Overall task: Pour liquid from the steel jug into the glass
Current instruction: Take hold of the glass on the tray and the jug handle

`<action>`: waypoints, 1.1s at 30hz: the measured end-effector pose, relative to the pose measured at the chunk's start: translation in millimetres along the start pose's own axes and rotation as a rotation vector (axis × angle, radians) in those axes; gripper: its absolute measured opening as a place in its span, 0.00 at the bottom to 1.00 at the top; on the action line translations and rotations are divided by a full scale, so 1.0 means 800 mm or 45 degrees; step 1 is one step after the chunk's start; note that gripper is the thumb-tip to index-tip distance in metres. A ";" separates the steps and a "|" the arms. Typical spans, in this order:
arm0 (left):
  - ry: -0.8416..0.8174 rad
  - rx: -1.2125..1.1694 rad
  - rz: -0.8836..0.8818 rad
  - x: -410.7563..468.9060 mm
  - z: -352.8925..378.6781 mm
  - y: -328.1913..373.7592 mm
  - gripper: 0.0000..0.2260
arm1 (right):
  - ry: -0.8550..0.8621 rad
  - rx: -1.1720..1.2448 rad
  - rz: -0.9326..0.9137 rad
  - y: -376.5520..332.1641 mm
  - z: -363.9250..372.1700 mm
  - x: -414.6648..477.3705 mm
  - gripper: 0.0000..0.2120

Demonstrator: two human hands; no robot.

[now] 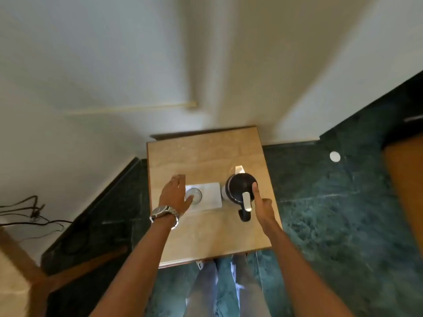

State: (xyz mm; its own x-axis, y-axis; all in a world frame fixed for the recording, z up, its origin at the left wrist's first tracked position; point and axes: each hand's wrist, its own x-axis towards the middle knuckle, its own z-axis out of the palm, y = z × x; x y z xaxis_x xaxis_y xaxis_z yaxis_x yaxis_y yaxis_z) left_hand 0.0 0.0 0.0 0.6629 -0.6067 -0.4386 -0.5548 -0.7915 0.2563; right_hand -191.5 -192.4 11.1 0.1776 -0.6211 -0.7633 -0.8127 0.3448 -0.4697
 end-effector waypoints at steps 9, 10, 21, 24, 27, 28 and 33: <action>-0.107 -0.040 -0.041 0.046 0.144 -0.034 0.52 | -0.380 0.431 -0.110 0.057 0.039 0.050 0.39; -0.128 -0.075 -0.068 0.053 0.151 -0.036 0.53 | -0.399 0.422 -0.107 0.055 0.040 0.052 0.37; 0.052 -0.643 -0.327 0.078 0.196 -0.041 0.30 | -0.098 0.306 -0.233 0.074 0.040 0.069 0.36; 0.063 -0.637 -0.301 0.070 0.194 -0.038 0.29 | 0.018 0.318 -0.354 0.076 0.036 0.071 0.38; 0.077 -0.645 -0.283 0.062 0.188 -0.034 0.29 | 0.088 0.394 -0.413 0.075 0.036 0.076 0.39; 0.077 -0.646 -0.281 0.058 0.185 -0.032 0.29 | 0.113 0.407 -0.408 0.076 0.035 0.077 0.37; 0.073 -0.646 -0.248 0.043 0.154 -0.022 0.30 | 0.174 0.343 -0.486 0.080 0.023 0.053 0.26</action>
State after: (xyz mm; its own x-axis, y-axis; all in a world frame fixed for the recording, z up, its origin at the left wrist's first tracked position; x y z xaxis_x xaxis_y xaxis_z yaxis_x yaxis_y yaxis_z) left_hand -29.9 2.1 -125.7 0.7634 -0.4371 -0.4756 -0.1160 -0.8170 0.5648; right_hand -225.7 -183.7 -59.8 0.3459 -0.8193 -0.4572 -0.5279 0.2329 -0.8167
